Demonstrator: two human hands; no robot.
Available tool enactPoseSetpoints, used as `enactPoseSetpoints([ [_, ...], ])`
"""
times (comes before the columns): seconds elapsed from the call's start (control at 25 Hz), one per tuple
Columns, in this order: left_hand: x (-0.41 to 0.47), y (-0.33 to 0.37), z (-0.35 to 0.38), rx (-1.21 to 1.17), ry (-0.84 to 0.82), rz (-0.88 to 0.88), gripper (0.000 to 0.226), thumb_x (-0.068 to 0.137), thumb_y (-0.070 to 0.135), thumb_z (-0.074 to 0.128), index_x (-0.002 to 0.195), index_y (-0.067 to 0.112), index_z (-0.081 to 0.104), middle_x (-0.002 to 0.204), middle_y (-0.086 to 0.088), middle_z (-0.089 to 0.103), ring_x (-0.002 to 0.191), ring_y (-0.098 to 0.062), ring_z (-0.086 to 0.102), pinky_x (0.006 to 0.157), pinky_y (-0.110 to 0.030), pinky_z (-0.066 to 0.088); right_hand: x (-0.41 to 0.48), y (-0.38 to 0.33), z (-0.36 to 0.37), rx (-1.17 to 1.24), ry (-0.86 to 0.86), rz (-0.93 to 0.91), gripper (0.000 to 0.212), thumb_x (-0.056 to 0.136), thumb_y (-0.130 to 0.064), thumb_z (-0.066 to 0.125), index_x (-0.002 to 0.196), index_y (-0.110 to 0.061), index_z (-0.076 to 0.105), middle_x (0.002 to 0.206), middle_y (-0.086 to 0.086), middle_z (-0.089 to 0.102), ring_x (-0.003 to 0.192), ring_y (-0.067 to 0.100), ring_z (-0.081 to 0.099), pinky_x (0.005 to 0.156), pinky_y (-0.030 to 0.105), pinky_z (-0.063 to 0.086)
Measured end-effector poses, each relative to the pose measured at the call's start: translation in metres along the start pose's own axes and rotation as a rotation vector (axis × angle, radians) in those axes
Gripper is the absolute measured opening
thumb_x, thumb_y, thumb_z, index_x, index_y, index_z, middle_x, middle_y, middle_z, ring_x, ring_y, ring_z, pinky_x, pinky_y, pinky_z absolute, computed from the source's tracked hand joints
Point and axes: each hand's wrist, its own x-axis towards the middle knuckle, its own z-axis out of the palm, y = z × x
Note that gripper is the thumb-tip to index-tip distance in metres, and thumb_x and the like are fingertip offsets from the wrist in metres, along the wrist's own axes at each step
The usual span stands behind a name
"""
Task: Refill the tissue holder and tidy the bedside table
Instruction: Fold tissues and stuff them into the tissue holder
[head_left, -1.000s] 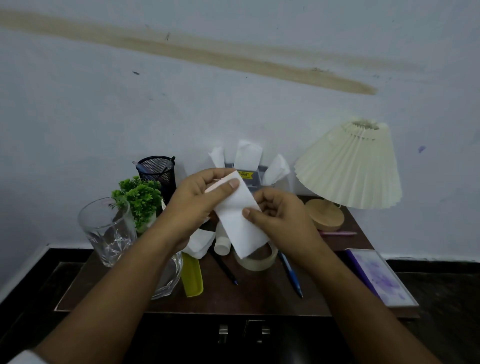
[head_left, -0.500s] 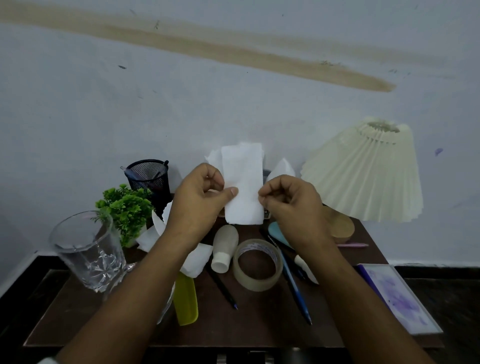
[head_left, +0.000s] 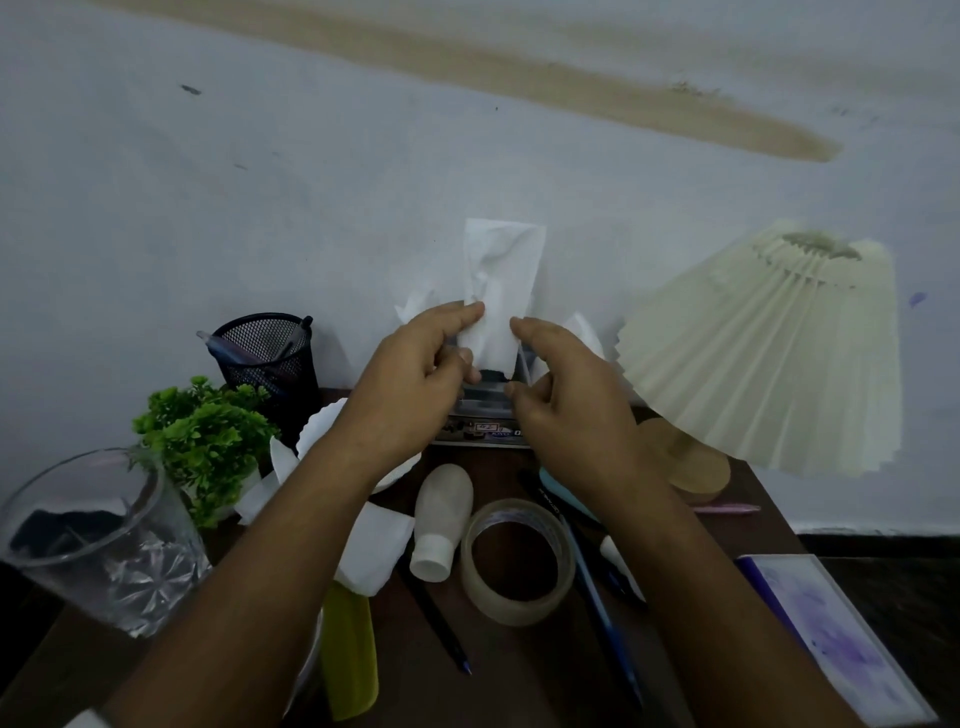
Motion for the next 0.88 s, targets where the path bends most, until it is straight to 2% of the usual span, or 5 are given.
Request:
enactPoseSetpoints([
  [0.2, 0.012, -0.005, -0.002, 0.043, -0.017, -0.034, 0.041, 0.102, 0.000, 0.047, 0.135, 0.019, 0.063, 0.139, -0.007, 0.058, 0.087, -0.007, 0.070, 0.087, -0.030, 0.061, 0.008, 0.009, 0.005, -0.052, -0.013, 0.000, 0.063, 0.094, -0.006, 0.063, 0.152, -0.018, 0.041, 0.156, -0.003, 0.044, 0.122, 0.028, 0.060, 0.106, 0.044, 0.051],
  [0.32, 0.016, -0.008, -0.001, 0.132, 0.000, -0.049, 0.039, 0.102, 0.005, 0.050, 0.138, 0.019, 0.060, 0.121, -0.002, 0.066, 0.083, -0.010, 0.069, 0.086, -0.034, 0.060, 0.010, 0.013, 0.006, -0.086, -0.025, 0.010, 0.063, 0.094, -0.006, 0.062, 0.152, -0.016, 0.041, 0.157, -0.002, 0.043, 0.136, 0.018, 0.050, 0.115, 0.034, 0.041],
  [0.52, 0.018, -0.006, 0.004, 0.199, -0.010, -0.019, 0.041, 0.103, 0.011, 0.052, 0.142, 0.020, 0.056, 0.144, 0.005, 0.053, 0.081, -0.009, 0.070, 0.089, -0.032, 0.059, 0.011, 0.011, 0.007, -0.080, -0.045, 0.020, 0.064, 0.095, -0.010, 0.064, 0.153, -0.016, 0.039, 0.158, -0.002, 0.041, 0.134, 0.019, 0.051, 0.114, 0.036, 0.043],
  [0.64, 0.019, -0.006, 0.004, 0.255, -0.050, -0.057, 0.042, 0.103, 0.015, 0.053, 0.144, 0.021, 0.053, 0.133, 0.000, 0.061, 0.078, -0.008, 0.069, 0.085, -0.026, 0.056, 0.009, 0.010, 0.005, -0.142, -0.095, 0.020, 0.060, 0.096, -0.012, 0.064, 0.152, -0.016, 0.041, 0.155, -0.002, 0.044, 0.138, 0.014, 0.045, 0.111, 0.024, 0.039],
  [0.88, 0.021, -0.003, 0.002, 0.470, -0.123, -0.100, 0.045, 0.102, 0.022, 0.055, 0.147, 0.019, 0.051, 0.147, -0.002, 0.055, 0.123, -0.022, 0.059, 0.110, -0.035, 0.043, 0.006, 0.013, 0.008, -0.235, -0.191, 0.009, 0.043, 0.093, -0.014, 0.065, 0.135, -0.018, 0.058, 0.136, -0.003, 0.057, 0.117, 0.015, 0.057, 0.087, 0.017, 0.039],
])
